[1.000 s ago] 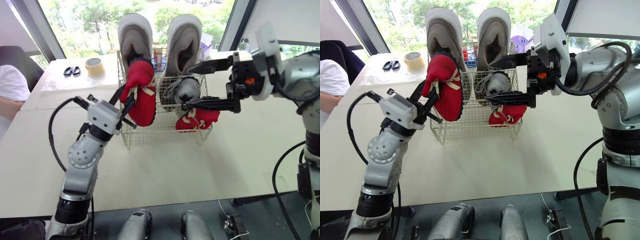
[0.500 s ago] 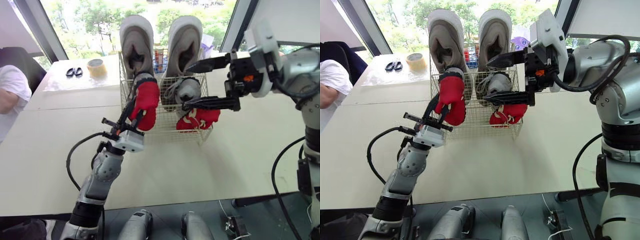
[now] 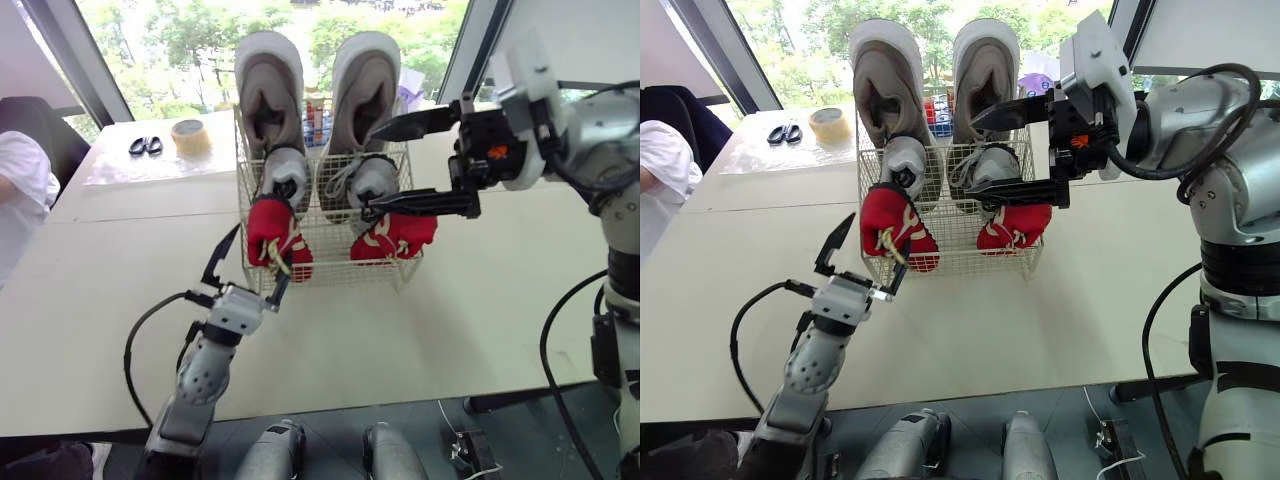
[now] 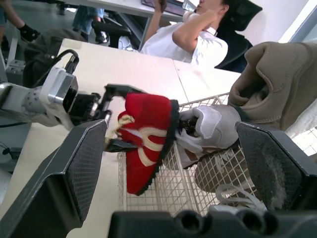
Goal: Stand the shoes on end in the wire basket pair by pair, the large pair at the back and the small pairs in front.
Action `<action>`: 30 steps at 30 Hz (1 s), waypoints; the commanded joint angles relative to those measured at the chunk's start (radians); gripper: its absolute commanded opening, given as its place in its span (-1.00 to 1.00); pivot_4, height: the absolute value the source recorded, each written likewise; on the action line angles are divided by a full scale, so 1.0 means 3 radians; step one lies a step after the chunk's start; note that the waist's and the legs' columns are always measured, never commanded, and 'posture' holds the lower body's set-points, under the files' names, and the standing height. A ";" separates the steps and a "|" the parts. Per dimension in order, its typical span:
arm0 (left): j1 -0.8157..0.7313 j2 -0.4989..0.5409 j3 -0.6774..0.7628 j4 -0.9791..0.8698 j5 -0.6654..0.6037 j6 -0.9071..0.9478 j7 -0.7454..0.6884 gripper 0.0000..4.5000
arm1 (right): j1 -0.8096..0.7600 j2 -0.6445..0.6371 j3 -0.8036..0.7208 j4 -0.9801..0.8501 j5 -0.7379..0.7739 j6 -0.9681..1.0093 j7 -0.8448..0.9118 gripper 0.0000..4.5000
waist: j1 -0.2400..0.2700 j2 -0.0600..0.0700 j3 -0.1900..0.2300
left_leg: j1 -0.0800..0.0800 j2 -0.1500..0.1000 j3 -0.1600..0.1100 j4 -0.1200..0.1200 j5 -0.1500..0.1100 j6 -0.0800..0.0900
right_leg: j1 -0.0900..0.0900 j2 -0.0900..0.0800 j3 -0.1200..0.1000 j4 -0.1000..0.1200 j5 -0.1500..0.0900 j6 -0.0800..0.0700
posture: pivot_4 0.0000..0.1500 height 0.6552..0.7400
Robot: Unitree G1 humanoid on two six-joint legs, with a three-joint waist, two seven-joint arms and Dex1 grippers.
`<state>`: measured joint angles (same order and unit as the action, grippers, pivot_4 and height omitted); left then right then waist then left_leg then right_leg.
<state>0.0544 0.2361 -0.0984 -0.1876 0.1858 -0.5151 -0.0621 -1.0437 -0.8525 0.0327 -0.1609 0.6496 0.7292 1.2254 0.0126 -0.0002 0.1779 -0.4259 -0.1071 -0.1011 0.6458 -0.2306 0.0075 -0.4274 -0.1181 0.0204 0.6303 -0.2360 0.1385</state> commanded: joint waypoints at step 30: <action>0.1382 0.2899 0.3253 -0.1282 -0.4670 0.3573 -0.2787 0.98 | 0.0850 -0.0383 -0.0571 -0.0002 0.0186 0.0062 0.0087 1.00 | -0.0015 0.0005 0.0013 | 0.0000 0.0003 -0.0005 -0.0005 -0.0002 0.0000 | 0.0002 0.0001 -0.0010 -0.0008 -0.0016 -0.0025 | 1.00 1.00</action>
<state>0.4923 1.0800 0.8329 -0.5900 -1.1622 0.5155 -0.8402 -0.7820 -0.9369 -0.0948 -0.1274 0.6922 0.7450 1.2364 0.0082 0.0014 0.1817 -0.4262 -0.1060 -0.1025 0.6437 -0.2311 0.0075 -0.4271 -0.1179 0.0175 0.6282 -0.2409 0.1312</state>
